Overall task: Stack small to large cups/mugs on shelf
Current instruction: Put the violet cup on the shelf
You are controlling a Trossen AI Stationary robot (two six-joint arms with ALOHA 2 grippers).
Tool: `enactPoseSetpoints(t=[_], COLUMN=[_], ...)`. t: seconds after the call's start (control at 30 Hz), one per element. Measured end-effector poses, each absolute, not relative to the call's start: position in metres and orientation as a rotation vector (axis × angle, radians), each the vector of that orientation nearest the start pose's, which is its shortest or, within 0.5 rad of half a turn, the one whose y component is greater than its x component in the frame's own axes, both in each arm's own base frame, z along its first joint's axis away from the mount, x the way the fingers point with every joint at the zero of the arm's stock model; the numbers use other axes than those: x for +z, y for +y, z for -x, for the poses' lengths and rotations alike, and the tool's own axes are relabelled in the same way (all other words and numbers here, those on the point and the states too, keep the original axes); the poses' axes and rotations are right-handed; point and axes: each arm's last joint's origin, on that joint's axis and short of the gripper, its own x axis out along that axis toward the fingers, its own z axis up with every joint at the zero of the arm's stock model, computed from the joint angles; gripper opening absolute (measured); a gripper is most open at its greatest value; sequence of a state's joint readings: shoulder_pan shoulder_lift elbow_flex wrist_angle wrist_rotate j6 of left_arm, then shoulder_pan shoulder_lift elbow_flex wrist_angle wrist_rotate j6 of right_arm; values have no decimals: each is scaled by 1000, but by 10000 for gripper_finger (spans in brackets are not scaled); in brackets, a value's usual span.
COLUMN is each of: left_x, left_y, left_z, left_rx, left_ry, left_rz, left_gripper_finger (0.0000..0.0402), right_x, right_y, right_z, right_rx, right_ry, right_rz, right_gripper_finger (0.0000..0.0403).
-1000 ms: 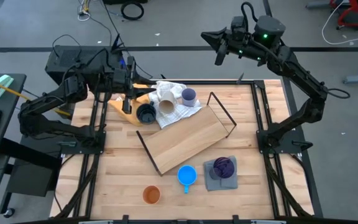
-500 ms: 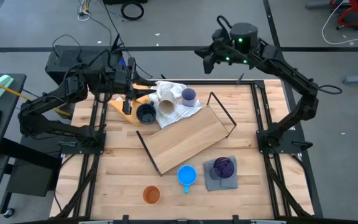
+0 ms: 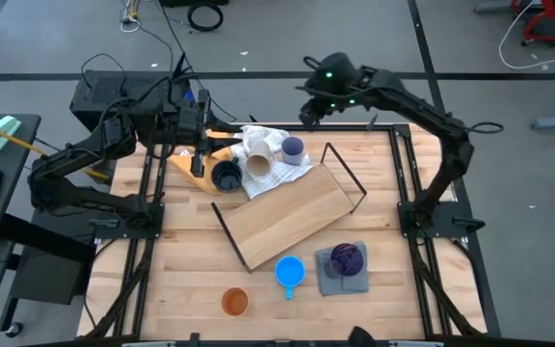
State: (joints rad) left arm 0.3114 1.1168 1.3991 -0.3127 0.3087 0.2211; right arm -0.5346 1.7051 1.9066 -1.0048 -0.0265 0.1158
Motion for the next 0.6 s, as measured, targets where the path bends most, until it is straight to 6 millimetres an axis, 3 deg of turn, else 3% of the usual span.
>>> enactPoseSetpoints(t=[0.3, 0.6], left_x=[463, 462], left_y=[58, 58], left_z=[-210, -210], left_rx=[0, -1], left_ry=[33, 44], left_rz=[-192, -189], left_gripper_finger=[98, 97], right_x=[369, 345], right_y=[-191, -200], right_z=[-325, -339], right_rx=[-506, -517], right_ry=[865, 930], right_rz=[-333, -389], right_gripper_finger=[113, 118])
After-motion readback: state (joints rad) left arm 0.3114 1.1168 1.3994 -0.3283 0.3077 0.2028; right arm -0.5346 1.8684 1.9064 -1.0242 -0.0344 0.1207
